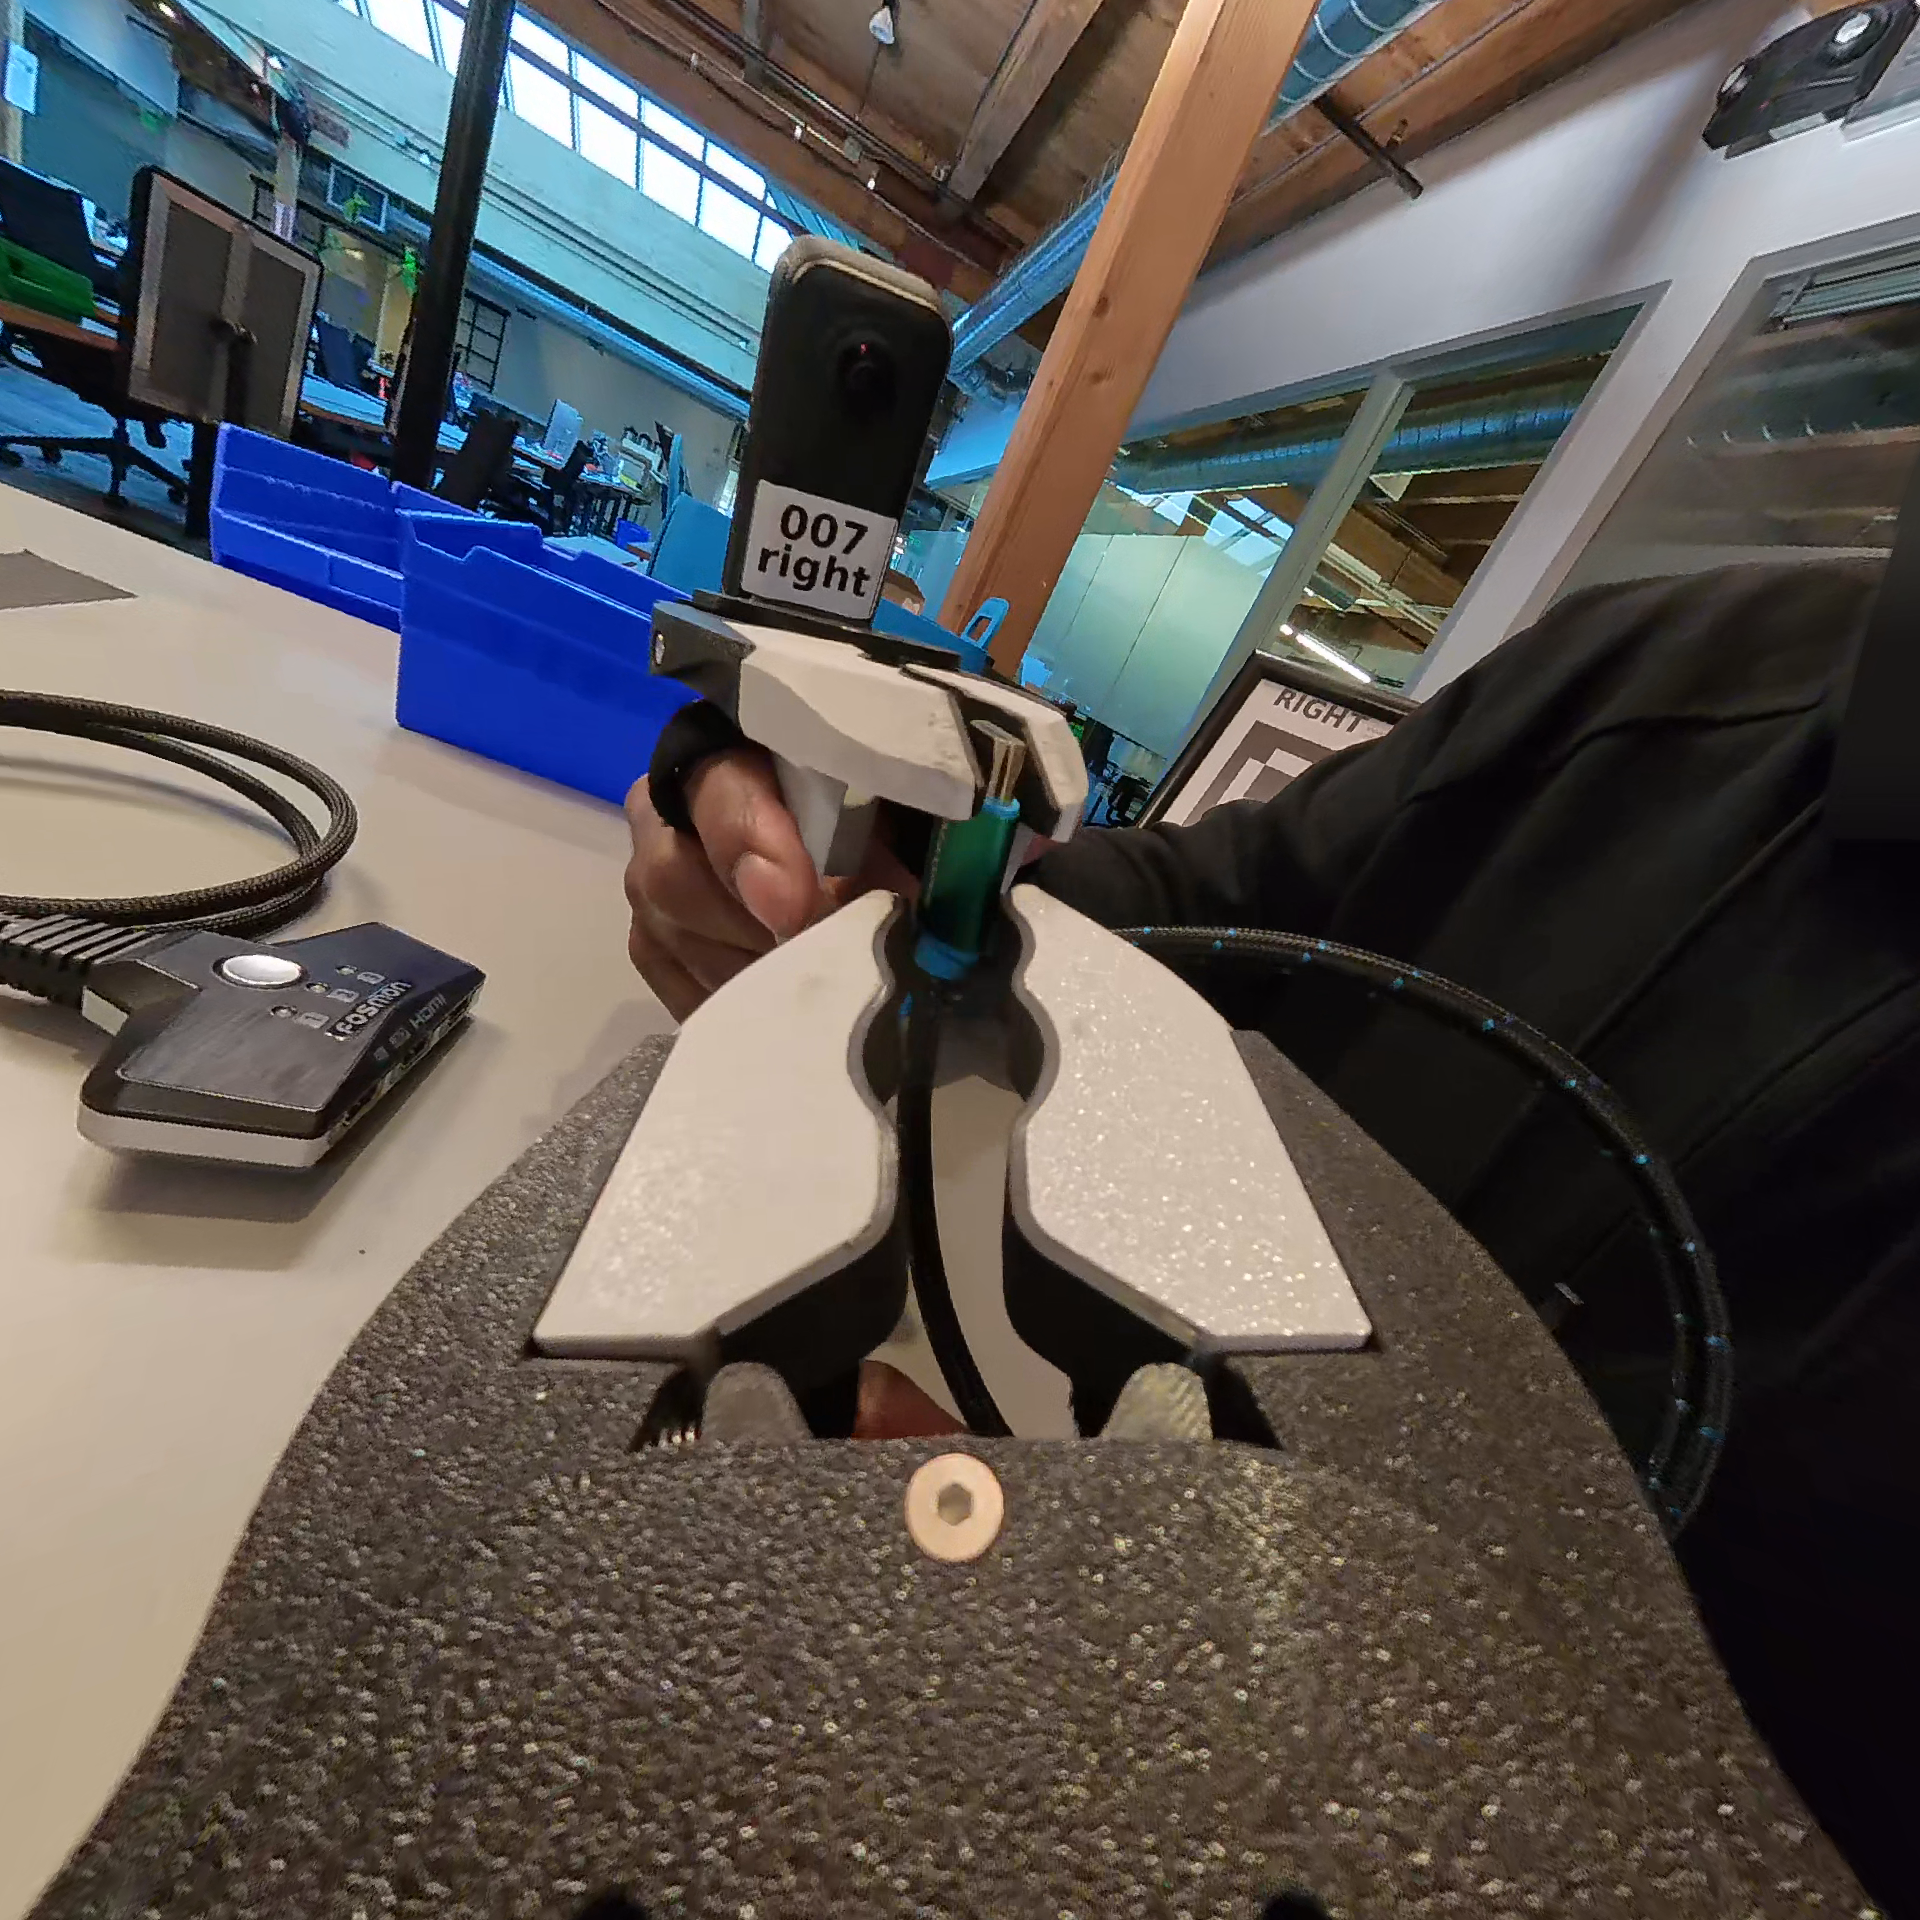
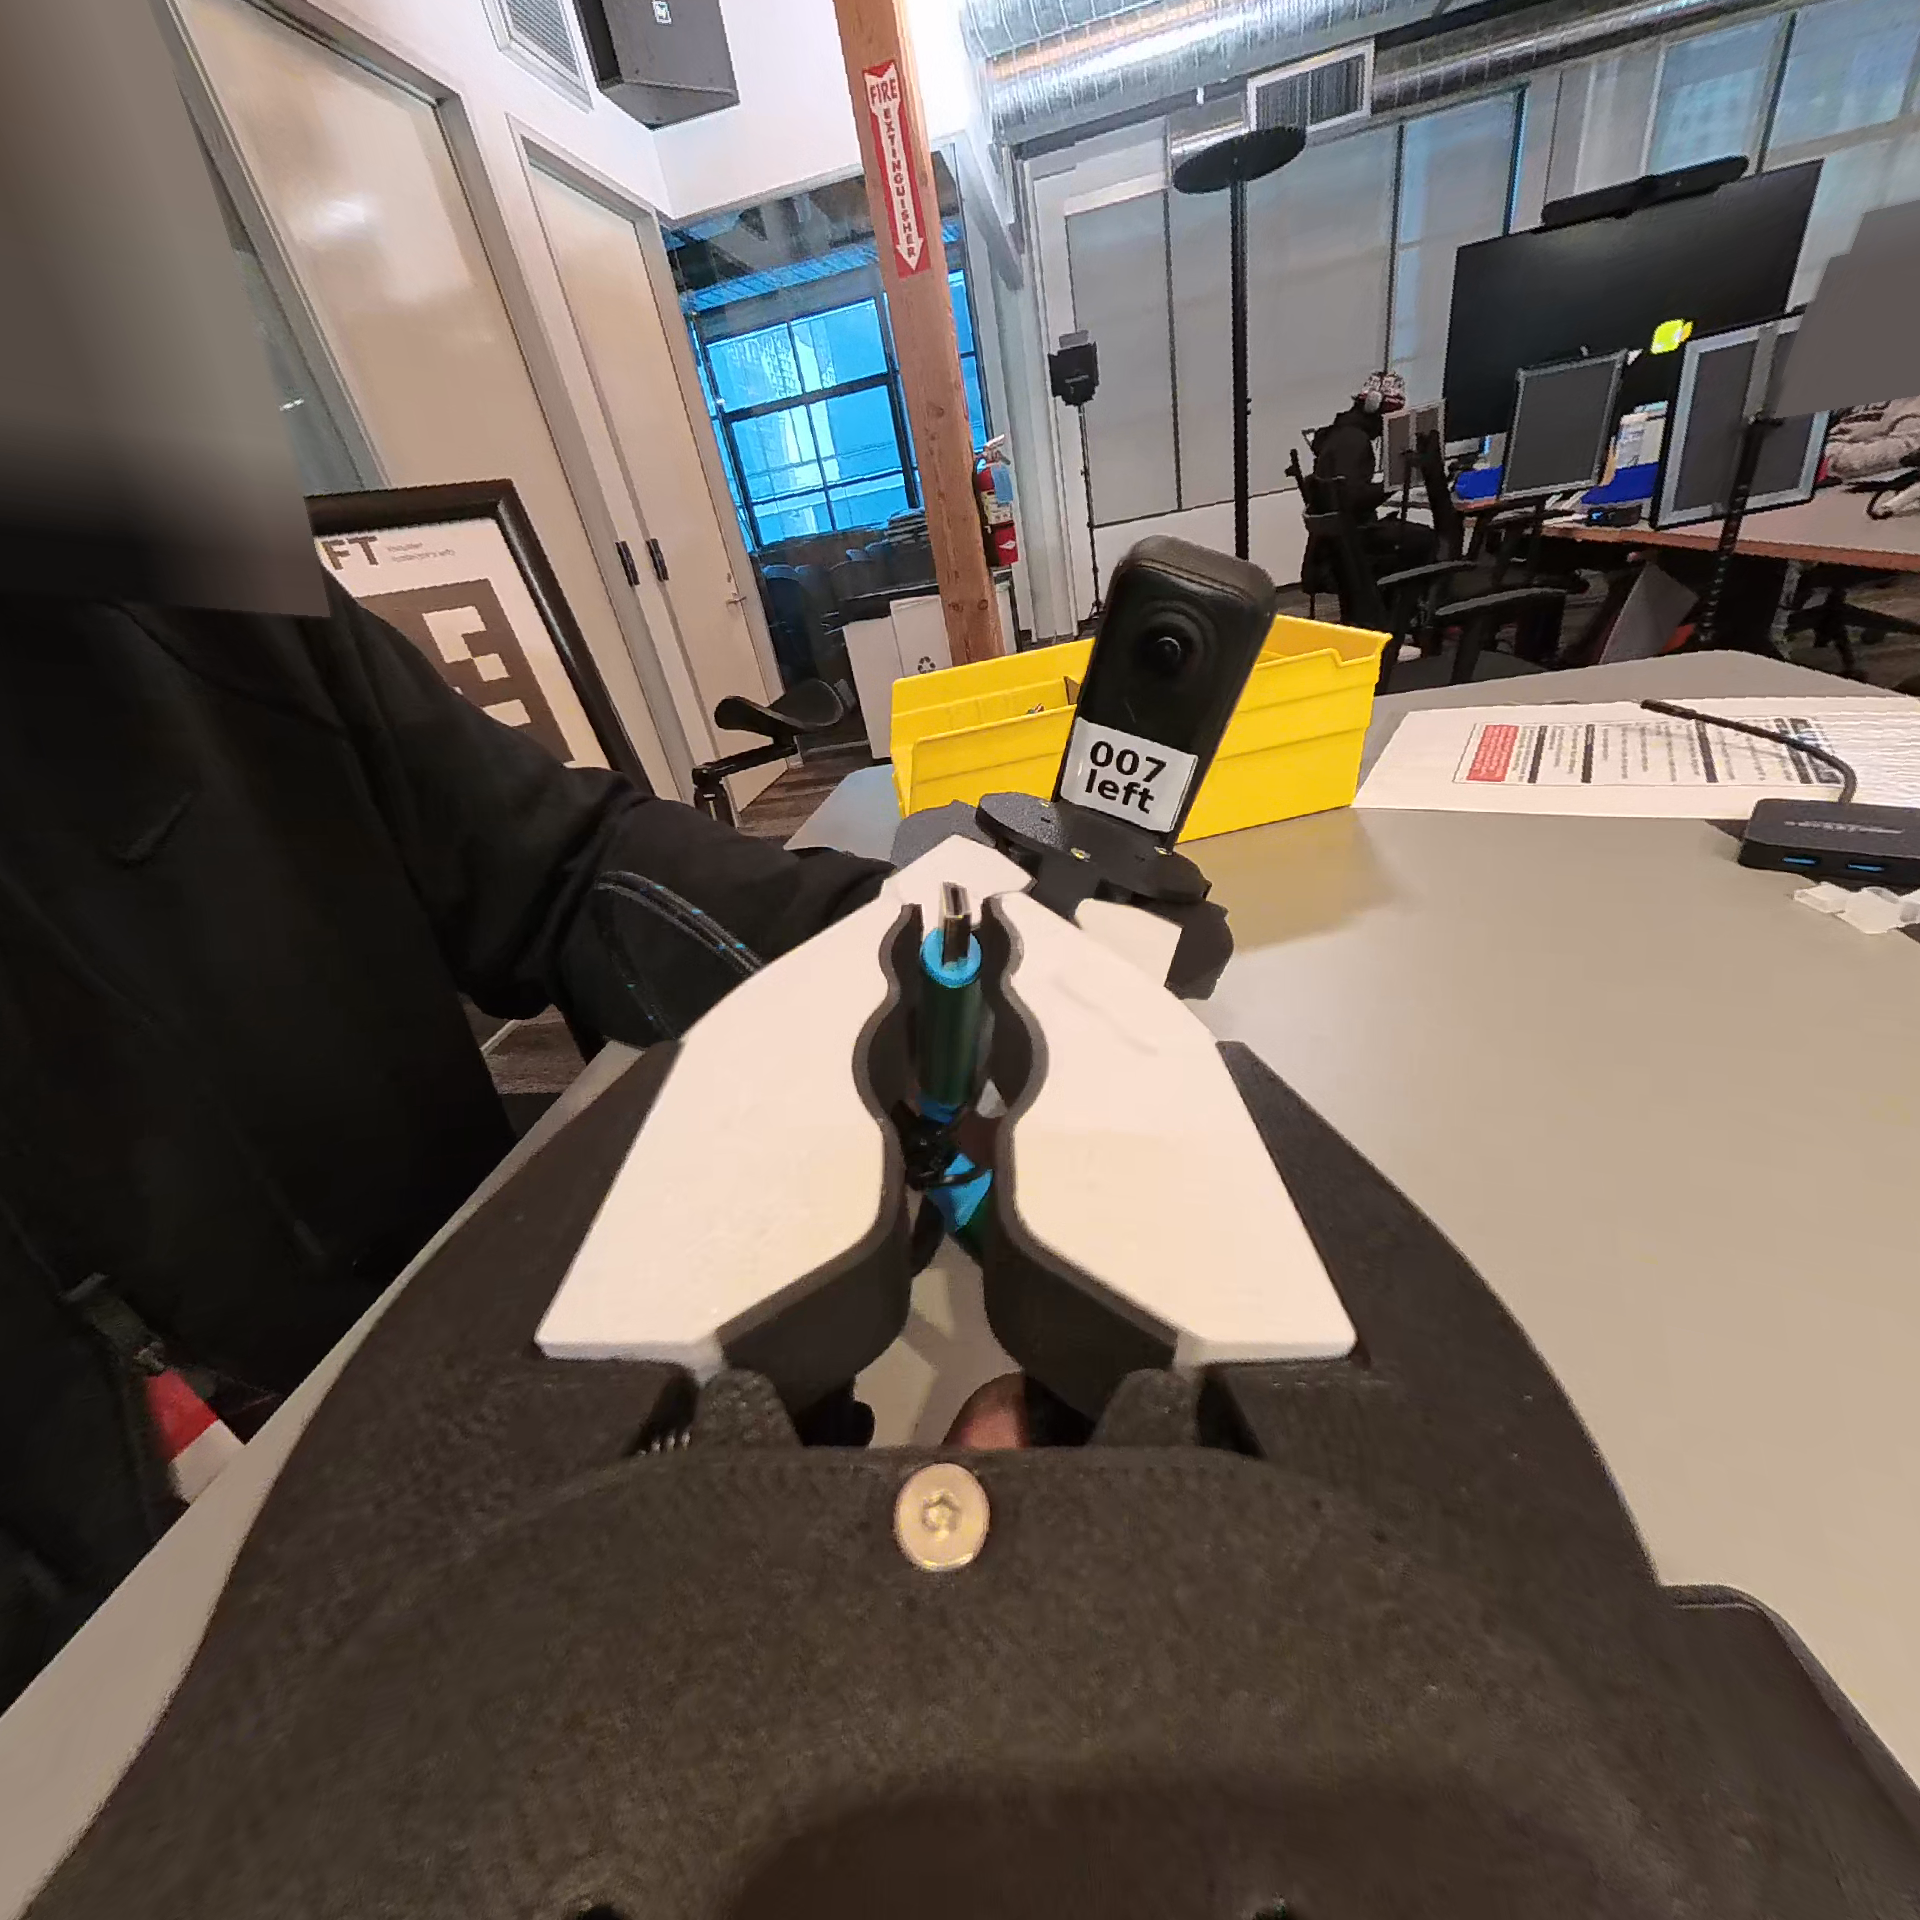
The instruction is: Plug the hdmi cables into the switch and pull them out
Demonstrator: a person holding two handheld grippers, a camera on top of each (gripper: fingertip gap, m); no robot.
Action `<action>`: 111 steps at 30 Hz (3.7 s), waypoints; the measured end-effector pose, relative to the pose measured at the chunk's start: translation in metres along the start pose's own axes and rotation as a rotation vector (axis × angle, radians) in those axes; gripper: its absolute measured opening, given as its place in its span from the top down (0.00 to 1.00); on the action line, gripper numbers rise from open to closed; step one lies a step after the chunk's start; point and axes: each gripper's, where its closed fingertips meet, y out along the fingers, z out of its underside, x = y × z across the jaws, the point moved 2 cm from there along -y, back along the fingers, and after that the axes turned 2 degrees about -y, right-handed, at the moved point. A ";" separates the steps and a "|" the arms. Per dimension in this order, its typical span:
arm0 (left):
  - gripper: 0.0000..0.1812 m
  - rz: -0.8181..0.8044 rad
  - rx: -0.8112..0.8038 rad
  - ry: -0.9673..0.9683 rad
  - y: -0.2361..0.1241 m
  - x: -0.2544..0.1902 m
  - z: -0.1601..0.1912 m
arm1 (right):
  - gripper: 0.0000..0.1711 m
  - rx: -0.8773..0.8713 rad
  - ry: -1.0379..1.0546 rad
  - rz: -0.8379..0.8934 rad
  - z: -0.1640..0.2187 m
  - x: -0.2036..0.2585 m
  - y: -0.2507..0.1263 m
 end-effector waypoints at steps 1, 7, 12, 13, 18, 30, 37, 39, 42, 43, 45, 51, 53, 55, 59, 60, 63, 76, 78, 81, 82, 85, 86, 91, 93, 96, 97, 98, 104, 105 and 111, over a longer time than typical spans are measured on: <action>0.92 0.005 0.003 -0.002 0.000 0.000 0.000 | 0.94 0.000 -0.008 0.006 0.000 0.000 0.000; 0.93 -0.011 0.021 -0.009 -0.001 0.002 0.002 | 0.94 0.009 -0.048 0.080 -0.001 -0.005 0.001; 0.94 -0.020 0.017 -0.031 -0.004 0.004 0.001 | 0.94 -0.015 -0.065 0.138 -0.006 -0.009 0.001; 0.94 -0.019 0.011 -0.037 -0.004 0.004 0.000 | 0.94 -0.021 -0.069 0.147 -0.006 -0.010 0.001; 0.95 -0.023 0.013 -0.059 -0.006 0.005 -0.001 | 0.94 -0.051 -0.072 0.189 -0.010 -0.012 0.000; 1.00 -0.061 0.202 -0.042 -0.006 0.004 0.019 | 0.94 -0.188 -0.050 0.288 -0.035 -0.023 -0.021; 1.00 -0.160 0.435 -0.028 -0.005 0.014 0.047 | 0.97 -0.332 0.081 0.319 -0.060 -0.045 -0.075; 0.99 -0.190 0.363 -0.039 -0.014 0.022 0.035 | 0.97 -0.280 0.100 0.296 -0.051 -0.044 -0.065; 0.96 -0.264 0.260 -0.001 -0.033 0.033 0.015 | 0.97 -0.234 0.155 0.227 -0.037 -0.040 -0.049; 0.95 -0.284 0.220 0.008 -0.038 0.035 0.007 | 0.97 -0.239 0.170 0.207 -0.035 -0.039 -0.044; 0.89 -0.304 0.101 -0.006 -0.040 0.037 -0.009 | 0.98 -0.244 0.201 0.171 -0.029 -0.036 -0.034; 0.81 -0.178 0.066 -0.098 -0.003 0.026 0.004 | 0.97 -0.205 0.213 0.102 -0.015 -0.024 -0.005; 0.80 -0.140 0.116 -0.134 0.007 0.023 0.015 | 0.97 -0.217 0.207 0.089 -0.017 -0.020 -0.002; 0.83 -0.081 0.078 -0.191 0.014 0.014 0.014 | 0.97 -0.228 0.209 0.094 -0.019 -0.019 -0.001; 0.93 -0.052 0.075 -0.275 0.024 0.010 0.019 | 0.97 -0.227 0.184 0.130 -0.020 -0.021 -0.002; 0.94 -0.060 0.077 -0.277 0.024 0.011 0.020 | 0.97 -0.229 0.178 0.142 -0.021 -0.021 -0.003; 0.94 -0.071 0.090 -0.287 0.019 0.012 0.020 | 0.97 -0.222 0.137 0.214 -0.023 -0.023 -0.007; 0.96 -0.142 0.215 -0.240 0.004 0.014 0.026 | 0.97 -0.177 0.120 0.270 -0.014 -0.029 -0.009; 0.94 -0.207 0.239 -0.196 0.001 0.024 0.029 | 0.97 -0.171 0.177 0.240 -0.010 -0.030 -0.008; 0.87 -0.248 0.199 -0.134 -0.001 0.031 0.023 | 0.97 -0.179 0.236 0.237 -0.006 -0.036 -0.011; 0.87 -0.262 0.180 -0.100 -0.001 0.032 0.020 | 0.97 -0.183 0.257 0.228 -0.005 -0.036 -0.012; 0.90 -0.274 0.129 -0.013 0.002 0.031 0.012 | 0.97 -0.175 0.312 0.196 0.001 -0.037 -0.010; 0.91 -0.276 0.114 0.002 0.003 0.031 0.010 | 0.97 -0.175 0.324 0.188 0.003 -0.036 -0.009; 0.94 -0.261 0.117 -0.002 0.005 0.030 0.011 | 0.97 -0.152 0.313 0.163 0.003 -0.034 -0.009; 0.94 -0.276 0.130 -0.018 0.004 0.032 0.013 | 0.94 -0.096 0.272 0.184 0.004 -0.037 -0.015; 0.95 -0.332 0.139 -0.057 -0.002 0.039 0.015 | 0.83 0.041 0.147 0.317 0.007 -0.056 -0.042; 0.95 -0.356 0.144 -0.068 -0.004 0.043 0.015 | 0.81 0.120 0.087 0.389 0.012 -0.066 -0.055; 0.95 -0.378 0.149 -0.077 -0.007 0.045 0.015 | 0.78 0.212 0.027 0.466 0.018 -0.076 -0.070; 0.95 -0.395 0.150 -0.122 -0.011 0.051 0.016 | 0.62 0.638 -0.053 0.557 0.065 -0.092 -0.116; 0.95 -0.394 0.150 -0.127 -0.011 0.052 0.016 | 0.60 0.678 -0.046 0.546 0.071 -0.092 -0.116; 0.95 -0.411 0.162 -0.137 -0.011 0.054 0.018 | 0.54 0.913 -0.014 0.533 0.108 -0.095 -0.119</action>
